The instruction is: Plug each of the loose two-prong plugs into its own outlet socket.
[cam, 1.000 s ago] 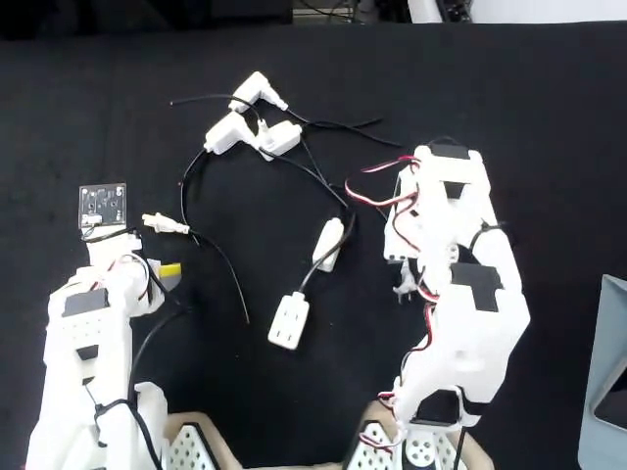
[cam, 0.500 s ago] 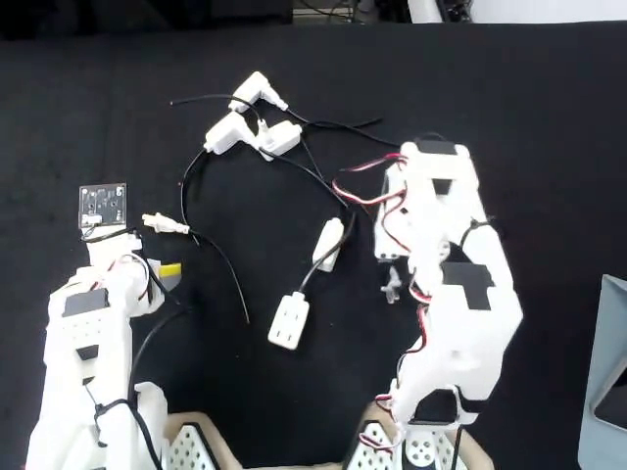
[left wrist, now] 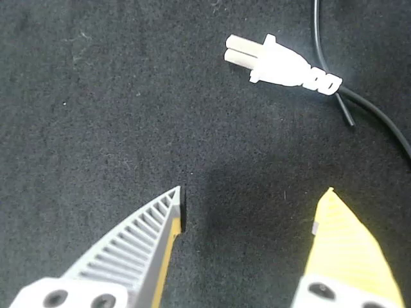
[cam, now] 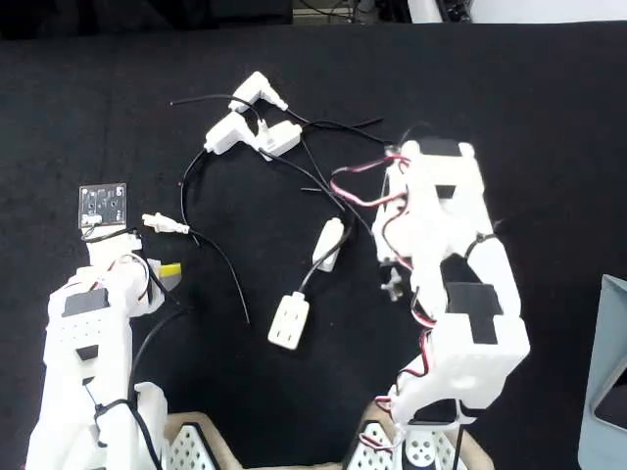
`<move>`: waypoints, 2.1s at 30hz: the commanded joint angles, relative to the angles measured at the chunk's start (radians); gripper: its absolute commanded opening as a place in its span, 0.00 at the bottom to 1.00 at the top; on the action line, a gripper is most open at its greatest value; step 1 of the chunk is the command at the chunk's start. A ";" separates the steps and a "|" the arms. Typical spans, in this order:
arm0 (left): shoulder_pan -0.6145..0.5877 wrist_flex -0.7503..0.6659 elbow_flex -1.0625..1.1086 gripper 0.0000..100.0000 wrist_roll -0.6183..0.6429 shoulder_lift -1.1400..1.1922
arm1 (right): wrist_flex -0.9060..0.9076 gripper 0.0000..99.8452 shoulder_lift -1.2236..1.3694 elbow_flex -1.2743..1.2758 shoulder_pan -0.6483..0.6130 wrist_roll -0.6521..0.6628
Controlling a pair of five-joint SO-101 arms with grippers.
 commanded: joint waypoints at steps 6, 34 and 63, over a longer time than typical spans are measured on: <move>-0.002 -0.020 -0.007 0.32 0.002 -0.020 | -0.038 0.10 0.047 0.013 -0.129 0.014; -0.001 -0.020 -0.007 0.32 0.002 -0.018 | -0.130 0.01 0.047 0.070 -0.124 0.014; 0.028 0.150 -0.314 0.33 0.087 -0.021 | 0.048 0.01 -1.144 0.225 -0.130 -0.028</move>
